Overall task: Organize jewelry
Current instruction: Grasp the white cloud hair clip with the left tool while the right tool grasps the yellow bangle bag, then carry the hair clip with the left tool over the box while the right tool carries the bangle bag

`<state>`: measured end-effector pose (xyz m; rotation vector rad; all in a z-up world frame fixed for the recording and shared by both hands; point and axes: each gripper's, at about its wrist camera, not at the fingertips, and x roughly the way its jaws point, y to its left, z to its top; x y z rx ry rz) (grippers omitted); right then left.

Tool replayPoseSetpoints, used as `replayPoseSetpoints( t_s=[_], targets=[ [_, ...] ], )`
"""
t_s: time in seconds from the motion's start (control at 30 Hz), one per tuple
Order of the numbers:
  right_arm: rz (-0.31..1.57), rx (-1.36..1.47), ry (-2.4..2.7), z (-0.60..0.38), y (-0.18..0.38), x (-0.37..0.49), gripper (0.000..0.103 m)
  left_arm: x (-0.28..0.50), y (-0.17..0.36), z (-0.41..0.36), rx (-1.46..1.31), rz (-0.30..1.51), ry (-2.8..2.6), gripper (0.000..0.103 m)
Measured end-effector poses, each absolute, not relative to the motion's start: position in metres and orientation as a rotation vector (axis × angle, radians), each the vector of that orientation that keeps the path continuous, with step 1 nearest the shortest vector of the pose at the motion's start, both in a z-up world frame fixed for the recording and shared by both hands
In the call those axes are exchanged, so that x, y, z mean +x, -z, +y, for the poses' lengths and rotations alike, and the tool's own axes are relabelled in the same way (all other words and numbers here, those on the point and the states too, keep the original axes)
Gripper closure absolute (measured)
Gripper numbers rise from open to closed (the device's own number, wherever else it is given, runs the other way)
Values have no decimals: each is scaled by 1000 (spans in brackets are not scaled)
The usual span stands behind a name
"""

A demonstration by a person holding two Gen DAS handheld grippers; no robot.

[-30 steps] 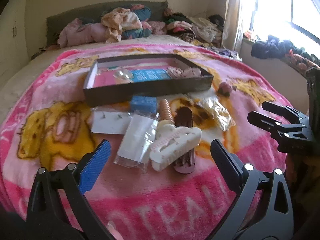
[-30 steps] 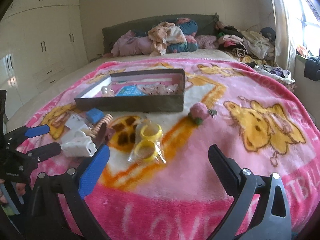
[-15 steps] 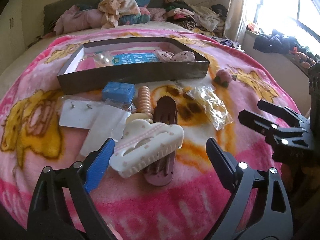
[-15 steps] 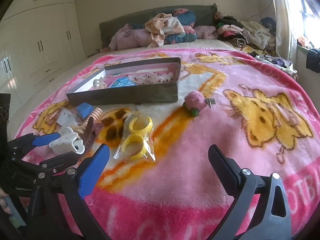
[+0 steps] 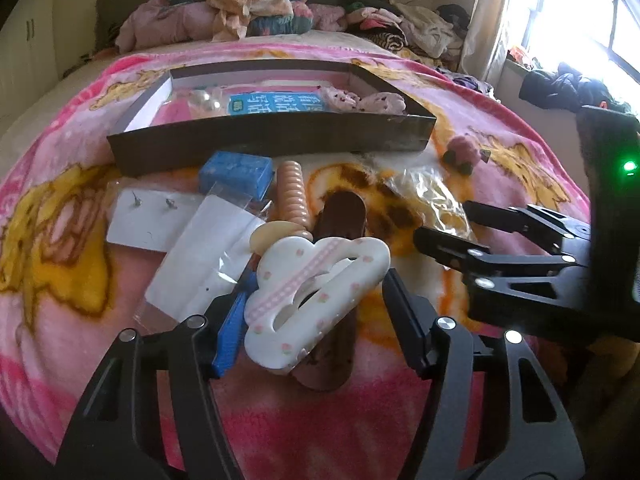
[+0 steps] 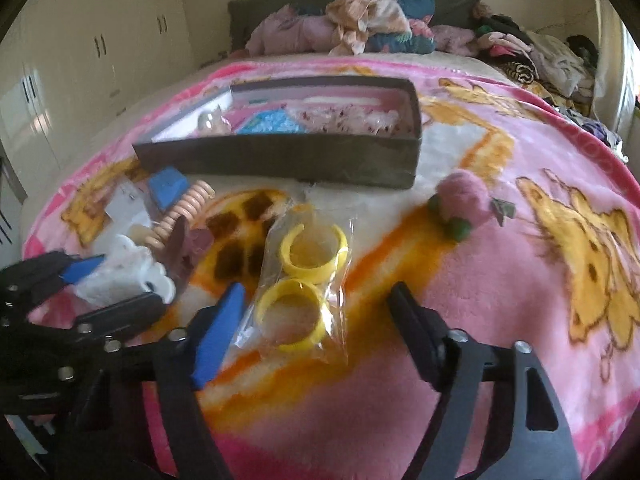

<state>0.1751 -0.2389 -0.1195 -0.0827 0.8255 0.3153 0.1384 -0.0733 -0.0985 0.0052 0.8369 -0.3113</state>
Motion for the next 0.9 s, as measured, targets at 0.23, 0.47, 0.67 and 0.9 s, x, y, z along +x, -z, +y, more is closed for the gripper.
replayPoseSetpoints(
  t_s=[0.23,0.47,0.67,0.9],
  targets=[
    [814,26,-291,-264,117,171,68,138,96,-75,6,831,330,49],
    [770,72,-296,-276,107,150,69,129,84,-79,-1,808,375,49],
    [744,104,-309,-280,96,133,69,126,73,-78,-1,774,389,49],
    [715,99,-322,-272,80,123,69,127,63,-67,-14,740,372,49]
  ],
)
